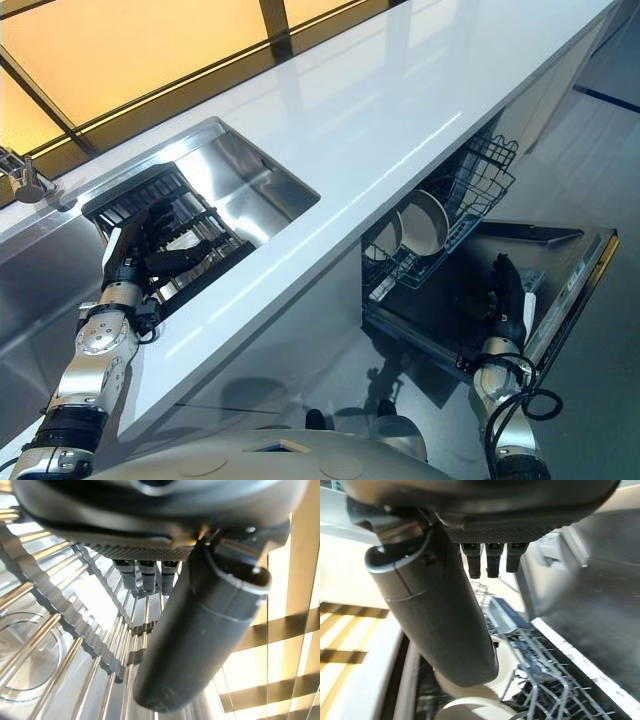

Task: Pick up plates and place into dishwasher.

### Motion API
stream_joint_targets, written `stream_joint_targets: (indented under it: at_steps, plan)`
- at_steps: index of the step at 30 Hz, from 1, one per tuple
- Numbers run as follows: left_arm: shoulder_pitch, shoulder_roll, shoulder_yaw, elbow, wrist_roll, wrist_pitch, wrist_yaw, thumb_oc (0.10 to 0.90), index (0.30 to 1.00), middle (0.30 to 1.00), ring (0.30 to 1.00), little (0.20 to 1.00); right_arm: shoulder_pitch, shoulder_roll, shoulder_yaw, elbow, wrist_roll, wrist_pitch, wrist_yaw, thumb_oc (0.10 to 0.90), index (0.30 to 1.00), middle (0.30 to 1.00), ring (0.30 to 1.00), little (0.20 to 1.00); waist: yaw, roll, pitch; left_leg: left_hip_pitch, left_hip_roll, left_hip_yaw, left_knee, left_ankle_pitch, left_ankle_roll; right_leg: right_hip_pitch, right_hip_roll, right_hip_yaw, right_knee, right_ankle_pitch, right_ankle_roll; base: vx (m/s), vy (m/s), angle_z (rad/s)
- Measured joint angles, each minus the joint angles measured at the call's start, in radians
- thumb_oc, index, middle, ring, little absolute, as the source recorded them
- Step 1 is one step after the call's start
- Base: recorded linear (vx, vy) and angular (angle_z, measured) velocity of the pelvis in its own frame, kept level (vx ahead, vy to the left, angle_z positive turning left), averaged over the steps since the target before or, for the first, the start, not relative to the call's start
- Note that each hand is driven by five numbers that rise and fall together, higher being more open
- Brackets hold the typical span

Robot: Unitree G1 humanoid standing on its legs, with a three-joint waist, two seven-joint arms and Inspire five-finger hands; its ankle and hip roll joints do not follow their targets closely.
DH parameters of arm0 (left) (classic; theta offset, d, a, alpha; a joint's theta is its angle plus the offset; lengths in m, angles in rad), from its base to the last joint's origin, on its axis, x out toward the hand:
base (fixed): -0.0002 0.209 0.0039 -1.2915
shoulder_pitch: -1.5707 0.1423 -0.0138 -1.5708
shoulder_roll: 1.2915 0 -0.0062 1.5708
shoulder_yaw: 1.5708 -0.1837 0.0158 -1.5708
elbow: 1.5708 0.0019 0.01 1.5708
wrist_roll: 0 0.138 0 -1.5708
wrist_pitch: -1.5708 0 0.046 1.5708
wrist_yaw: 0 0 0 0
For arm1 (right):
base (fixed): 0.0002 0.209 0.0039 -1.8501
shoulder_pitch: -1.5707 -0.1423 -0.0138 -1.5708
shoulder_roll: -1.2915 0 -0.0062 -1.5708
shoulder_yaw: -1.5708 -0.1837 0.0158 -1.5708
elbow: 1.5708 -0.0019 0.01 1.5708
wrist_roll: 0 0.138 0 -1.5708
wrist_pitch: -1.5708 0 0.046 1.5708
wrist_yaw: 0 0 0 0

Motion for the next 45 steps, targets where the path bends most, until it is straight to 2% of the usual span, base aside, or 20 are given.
stream_joint_targets:
  at_steps: [8, 12, 19, 23, 28, 32, 36, 38, 40, 45]
  plan:
    - [-0.014, -0.001, -0.008, 0.002, 0.0, 0.0, -0.018, 0.8, 0.9, 0.9, 0.9, 0.9, -0.043, 0.005, 0.0, 0.097, 0.075, 0.014, -0.01, 0.8, 0.9, 0.9, 0.9, 0.9, 0.008, -0.005, 0.003, 0.0, 0.0, -0.018, 0.0, 0.0, 0.0, 0.01, 0.0, -0.019, 0.0, 0.0, 0.0, 0.0, -0.005, 0.06]
    - [-0.039, -0.001, -0.019, 0.007, 0.0, 0.001, -0.025, 0.8, 0.9, 0.9, 0.9, 0.9, -0.055, 0.025, 0.0, 0.132, 0.177, 0.036, 0.069, 0.8, 0.9, 0.9, 0.9, 0.9, 0.022, -0.01, 0.006, -0.001, 0.0, -0.028, 0.0, 0.001, -0.001, 0.012, 0.0, -0.027, 0.0, -0.001, 0.0, 0.01, 0.002, 0.05]
    - [-0.054, -0.004, -0.032, 0.009, 0.001, 0.002, -0.025, 0.8, 0.9, 0.9, 0.9, 0.9, -0.071, 0.039, 0.041, 0.136, 0.193, 0.045, 0.14, 0.8, 0.9, 0.9, 0.9, 0.9, 0.027, -0.013, 0.008, 0.0, -0.002, -0.04, 0.0, 0.004, 0.001, 0.02, -0.001, -0.047, 0.0, -0.002, 0.001, 0.01, 0.012, 0.06]
    - [-0.071, -0.007, -0.044, 0.011, 0.001, 0.004, -0.025, 0.8, 0.9, 0.9, 0.9, 0.9, -0.101, 0.038, 0.056, 0.136, 0.192, 0.046, 0.179, 0.8, 0.9, 0.9, 0.9, 0.9, 0.043, -0.013, 0.009, 0.004, -0.003, -0.043, 0.0, 0.004, 0.001, 0.025, -0.001, -0.05, 0.0, -0.003, 0.003, 0.01, 0.012, 0.02]
    - [-0.092, -0.006, -0.061, 0.011, 0.003, 0.007, -0.023, 0.8, 0.9, 0.9, 0.9, 0.9, -0.131, 0.032, 0.105, 0.136, 0.193, 0.056, 0.219, 0.8, 0.9, 0.9, 0.9, 0.9, 0.048, -0.014, 0.01, 0.004, -0.005, -0.067, 0.0, 0.007, -0.001, 0.034, -0.002, -0.074, 0.0, -0.003, 0.003, 0.04, 0.032, 0.1]
    - [-0.137, -0.011, -0.094, 0.029, 0.007, 0.031, -0.004, 0.8, 0.9, 0.9, 0.9, 0.9, -0.173, 0.004, 0.157, 0.136, 0.194, 0.074, 0.269, 0.8, 0.9, 0.9, 0.9, 0.9, 0.071, -0.015, 0.011, 0.002, -0.008, -0.091, 0.0, 0.013, -0.003, 0.044, -0.004, -0.093, 0.0, -0.003, 0.003, 0.06, 0.029, 0.16]
    - [-0.181, -0.022, -0.112, 0.046, 0.004, 0.043, 0.016, 0.8, 0.9, 0.9, 0.9, 0.9, -0.308, -0.03, 0.248, 0.189, 0.184, 0.124, 0.279, 0.8, 0.9, 0.9, 0.9, 0.9, 0.1, -0.016, 0.012, -0.009, -0.008, -0.131, 0.001, 0.03, -0.005, 0.047, -0.003, -0.127, -0.001, -0.004, 0.002, 0.0, 0.003, 0.24]
    - [-0.185, -0.025, -0.113, 0.047, 0.003, 0.042, 0.012, 0.8, 0.9, 0.9, 0.9, 0.9, -0.354, -0.032, 0.268, 0.211, 0.206, 0.126, 0.292, 0.8, 0.9, 0.9, 0.9, 0.9, 0.112, -0.015, 0.012, -0.016, -0.007, -0.147, 0.001, 0.036, -0.008, 0.046, -0.002, -0.138, -0.001, -0.005, 0.001, -0.02, -0.001, 0.23]
    - [-0.2, -0.023, -0.107, 0.069, 0.003, 0.04, 0.017, 0.8, 0.9, 0.9, 0.9, 0.9, -0.361, -0.07, 0.293, 0.215, 0.239, 0.127, 0.312, 0.8, 0.9, 0.9, 0.9, 0.9, 0.116, -0.016, 0.012, -0.02, -0.001, -0.154, 0.002, 0.04, -0.014, 0.045, 0.002, -0.15, -0.001, -0.005, 0.0, -0.03, -0.005, 0.1]
    - [-0.182, -0.017, -0.098, 0.069, 0.003, 0.017, 0.008, 0.8, 0.9, 0.9, 0.9, 0.9, -0.316, -0.049, 0.286, 0.2, 0.292, 0.107, 0.318, 0.8, 0.9, 0.9, 0.9, 0.9, 0.109, -0.008, 0.012, -0.022, 0.002, -0.157, 0.005, 0.039, -0.018, 0.042, 0.002, -0.154, -0.001, -0.014, -0.008, -0.03, -0.006, 0.02]
